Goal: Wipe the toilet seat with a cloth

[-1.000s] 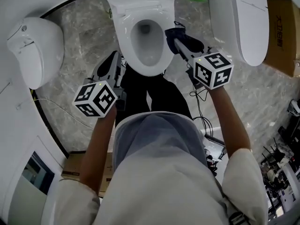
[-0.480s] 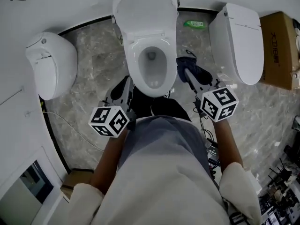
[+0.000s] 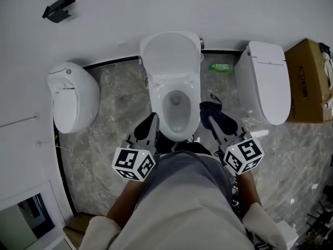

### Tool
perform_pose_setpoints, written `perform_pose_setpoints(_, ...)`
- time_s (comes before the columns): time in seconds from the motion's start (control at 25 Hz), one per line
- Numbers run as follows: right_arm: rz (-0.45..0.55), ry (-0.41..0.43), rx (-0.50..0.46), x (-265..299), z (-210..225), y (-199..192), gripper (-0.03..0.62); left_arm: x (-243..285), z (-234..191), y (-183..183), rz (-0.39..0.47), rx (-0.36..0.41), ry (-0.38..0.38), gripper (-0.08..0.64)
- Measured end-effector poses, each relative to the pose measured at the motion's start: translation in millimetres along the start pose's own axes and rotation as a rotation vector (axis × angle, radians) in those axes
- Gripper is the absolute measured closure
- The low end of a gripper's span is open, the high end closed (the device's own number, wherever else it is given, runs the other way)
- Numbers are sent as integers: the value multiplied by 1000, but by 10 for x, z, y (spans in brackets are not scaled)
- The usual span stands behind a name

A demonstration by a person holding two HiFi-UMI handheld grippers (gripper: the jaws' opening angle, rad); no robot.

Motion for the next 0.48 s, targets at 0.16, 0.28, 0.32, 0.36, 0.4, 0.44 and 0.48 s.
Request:
perform_pose_setpoints(0.16, 13, 13, -20, -104, -129, 61, 514, -66, 29, 63, 8, 75, 58, 551)
perform_pose_setpoints(0.28, 20, 19, -35, -197, -192, 87, 514, -129, 52, 49, 7, 63, 76, 551)
perform_pose_setpoints(0.32, 22, 20, -43, -229, -199, 100, 514, -146, 72, 49, 4, 68, 82, 551)
perform_pose_setpoints(0.36, 24, 20, -51, -259, -192, 112, 515, -155, 99, 47, 0, 74, 86, 551)
perform_pose_setpoints(0.4, 29, 18, -58, -289, -176, 119, 515, -157, 131, 40, -5, 77, 86, 551)
perform_pose_setpoints(0.44, 36, 16, -63, -319, -156, 119, 515, -157, 166, 26, -11, 78, 82, 551)
perform_pose_setpoints(0.48, 43, 13, -67, -350, -139, 117, 515, -159, 200, 8, -17, 77, 78, 551)
Point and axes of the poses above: the fingertips, and each gripper's own axes: x forward along the fingers, z to its right, y out of its top, the point moved 9 cm from there along -x, backward along the fingers, and after that the axes turned 11 degrees about x, right-handed, at the moved point
